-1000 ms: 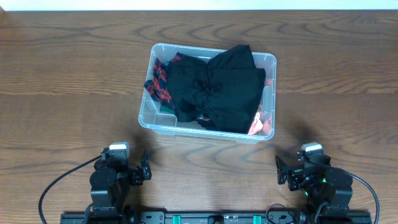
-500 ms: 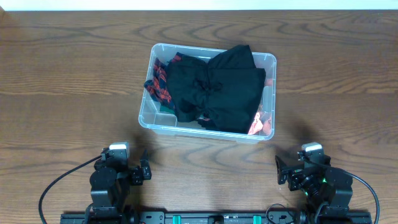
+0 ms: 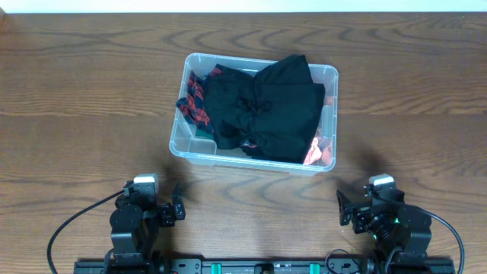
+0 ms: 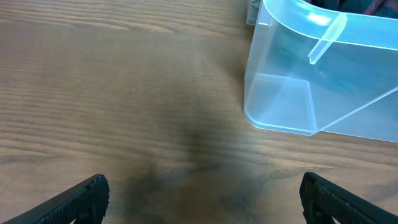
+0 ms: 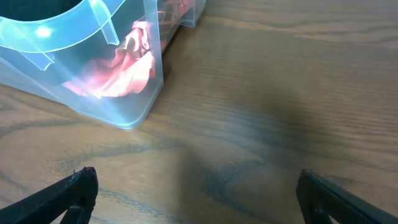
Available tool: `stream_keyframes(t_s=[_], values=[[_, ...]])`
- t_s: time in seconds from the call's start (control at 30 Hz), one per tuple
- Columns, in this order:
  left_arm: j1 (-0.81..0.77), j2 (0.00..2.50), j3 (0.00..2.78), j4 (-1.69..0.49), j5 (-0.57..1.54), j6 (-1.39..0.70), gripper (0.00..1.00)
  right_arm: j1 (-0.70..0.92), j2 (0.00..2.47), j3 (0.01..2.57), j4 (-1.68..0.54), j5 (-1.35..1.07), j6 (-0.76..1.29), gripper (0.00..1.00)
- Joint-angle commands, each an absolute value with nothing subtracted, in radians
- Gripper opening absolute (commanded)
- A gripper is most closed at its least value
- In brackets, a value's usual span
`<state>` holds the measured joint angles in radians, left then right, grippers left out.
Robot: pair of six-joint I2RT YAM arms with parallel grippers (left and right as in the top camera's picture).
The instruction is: Pack container
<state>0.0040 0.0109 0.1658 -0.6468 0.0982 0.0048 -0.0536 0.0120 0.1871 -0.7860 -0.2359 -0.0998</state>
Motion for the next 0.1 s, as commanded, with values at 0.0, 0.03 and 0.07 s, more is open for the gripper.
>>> stream_keyframes(t_s=[0.0, 0.03, 0.07], values=[[0.001, 0.004, 0.157, -0.646, 0.101, 0.015, 0.98, -0.043, 0.006, 0.178, -0.785, -0.247, -0.118, 0.99], [0.001, 0.004, 0.157, -0.646, 0.101, 0.015, 0.98, -0.043, 0.006, 0.178, -0.785, -0.247, -0.117, 0.99], [0.001, 0.004, 0.157, -0.646, 0.101, 0.015, 0.98, -0.043, 0.006, 0.178, -0.785, -0.247, -0.118, 0.99]])
